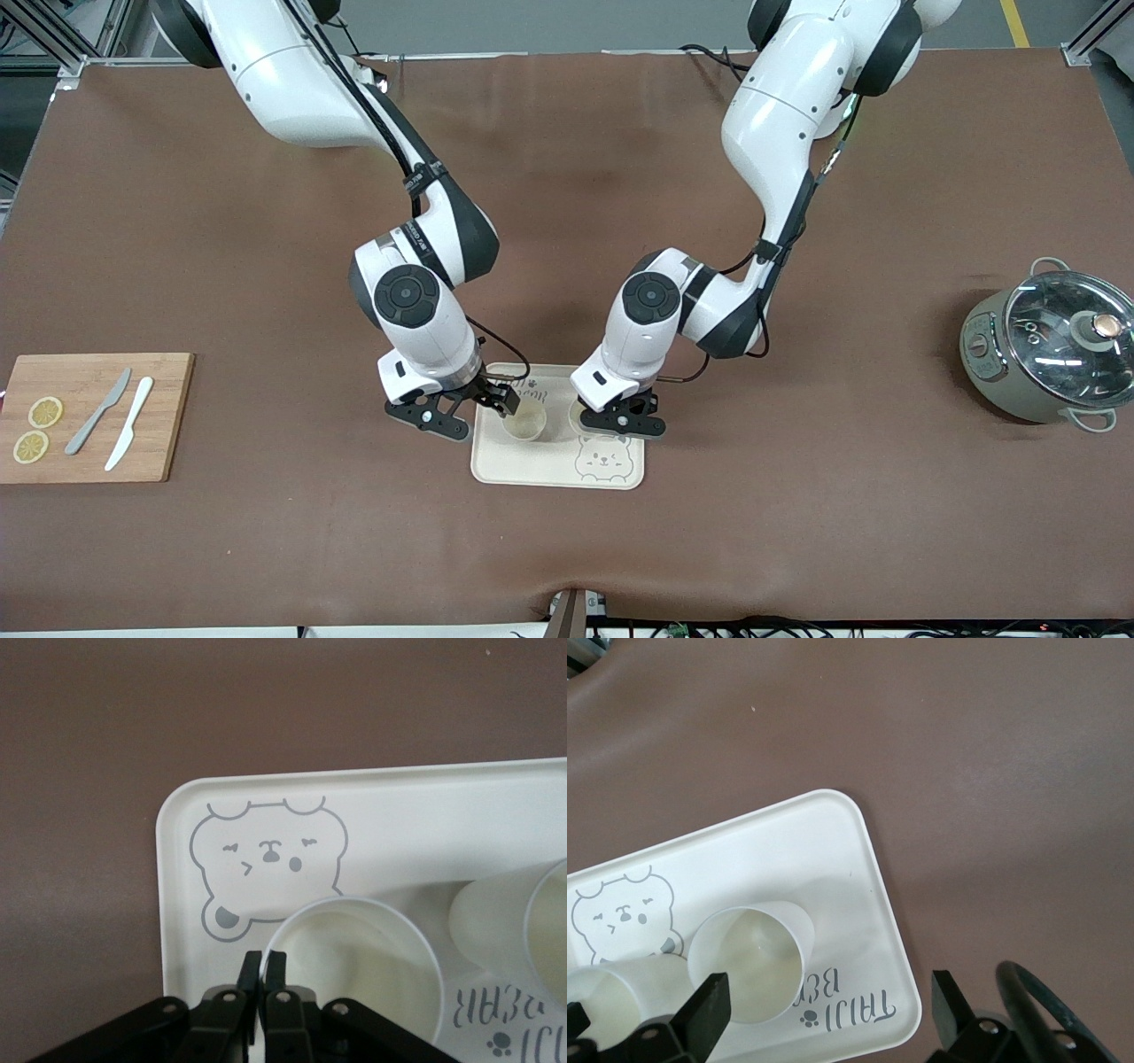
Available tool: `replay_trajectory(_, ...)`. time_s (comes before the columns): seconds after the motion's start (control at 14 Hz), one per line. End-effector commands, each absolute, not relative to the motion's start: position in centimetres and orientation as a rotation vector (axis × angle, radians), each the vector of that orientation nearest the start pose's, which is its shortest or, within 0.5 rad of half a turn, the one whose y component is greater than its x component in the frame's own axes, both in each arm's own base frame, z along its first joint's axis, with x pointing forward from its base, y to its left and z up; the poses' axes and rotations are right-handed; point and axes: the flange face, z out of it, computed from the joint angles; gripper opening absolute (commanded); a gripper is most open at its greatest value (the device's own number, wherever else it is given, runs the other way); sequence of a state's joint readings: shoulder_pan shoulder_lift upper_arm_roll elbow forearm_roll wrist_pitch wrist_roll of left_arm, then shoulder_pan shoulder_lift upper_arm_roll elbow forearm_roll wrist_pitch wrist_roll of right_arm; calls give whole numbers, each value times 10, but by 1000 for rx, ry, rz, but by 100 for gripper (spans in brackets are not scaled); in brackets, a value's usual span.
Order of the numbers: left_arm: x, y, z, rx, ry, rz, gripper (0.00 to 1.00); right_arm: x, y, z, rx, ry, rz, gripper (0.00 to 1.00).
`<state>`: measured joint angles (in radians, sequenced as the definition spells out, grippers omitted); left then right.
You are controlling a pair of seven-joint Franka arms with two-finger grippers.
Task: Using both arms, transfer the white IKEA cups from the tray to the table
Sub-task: 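Close the left gripper and the right gripper on the cup rims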
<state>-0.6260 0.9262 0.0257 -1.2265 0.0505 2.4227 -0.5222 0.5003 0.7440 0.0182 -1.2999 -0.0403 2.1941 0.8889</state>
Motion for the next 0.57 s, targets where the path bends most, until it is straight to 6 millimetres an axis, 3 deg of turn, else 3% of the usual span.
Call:
replay_trajectory(0.0, 643, -449, 237, -3203, 167, -425, 0, 665, 378, 310, -3001, 554, -237, 100)
replay_trajectory(0.21, 643, -448, 237, -3206, 152, -420, 0, 668, 380, 301, -2994, 552, -247, 100)
replay_trajectory(0.5, 646, -439, 253, -3207, 132, -417, 0, 663, 392, 280, -2992, 522, -254, 100)
